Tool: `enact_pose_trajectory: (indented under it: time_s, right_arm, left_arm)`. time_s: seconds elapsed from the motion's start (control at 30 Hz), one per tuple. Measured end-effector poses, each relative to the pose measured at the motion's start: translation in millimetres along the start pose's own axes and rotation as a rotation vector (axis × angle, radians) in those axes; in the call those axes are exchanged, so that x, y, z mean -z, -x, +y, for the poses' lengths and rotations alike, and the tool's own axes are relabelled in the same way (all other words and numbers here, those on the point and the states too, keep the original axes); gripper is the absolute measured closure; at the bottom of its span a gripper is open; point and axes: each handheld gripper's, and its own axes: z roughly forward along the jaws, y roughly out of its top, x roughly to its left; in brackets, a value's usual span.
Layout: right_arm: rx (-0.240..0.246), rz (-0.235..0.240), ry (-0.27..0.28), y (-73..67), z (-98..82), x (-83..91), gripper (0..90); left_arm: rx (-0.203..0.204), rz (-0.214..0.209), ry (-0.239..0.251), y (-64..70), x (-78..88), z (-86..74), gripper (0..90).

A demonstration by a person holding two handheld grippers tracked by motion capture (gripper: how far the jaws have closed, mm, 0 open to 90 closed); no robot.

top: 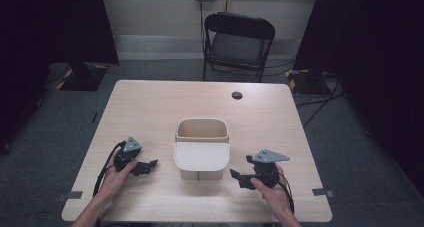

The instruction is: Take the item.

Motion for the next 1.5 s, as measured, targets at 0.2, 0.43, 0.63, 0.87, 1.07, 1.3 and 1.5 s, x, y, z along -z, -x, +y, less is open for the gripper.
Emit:
enact_pose_trajectory:
  time_s: [0.2,0.43,0.63,0.87,1.07,1.3,1.5]
  right_arm:
    - [0.014,0.037,0.01,-7.8,2.4,-1.5,21.3]
    - [0.034,0.073,0.009,-20.4,6.2,-8.7,24.9]
    - [0.044,0.09,0.048,-26.5,11.0,-9.9,28.0]
    - [0.046,0.104,0.078,-24.5,14.3,-8.8,33.1]
    - [0.044,0.119,0.074,-26.0,15.5,-10.0,35.6]
    - [0.053,0.125,0.084,-27.8,16.9,-8.6,38.2]
    - [0.052,0.127,0.105,-27.9,18.9,-6.0,39.3]
  left_arm:
    - [0.002,0.001,0.001,0.2,-0.1,-0.1,12.9]
    - [0.001,0.001,0.001,0.1,-0.1,-0.1,12.9]
    - [0.002,0.001,0.0,0.1,0.0,-0.1,12.9]
    - [0.004,-0.002,0.0,0.2,-0.1,-0.1,12.9]
    - [0.004,-0.002,0.0,0.2,0.0,0.0,12.9]
    - [0.004,-0.002,0.0,0.2,-0.1,-0.1,12.9]
    - [0.004,-0.002,0.0,0.2,-0.1,-0.1,12.9]
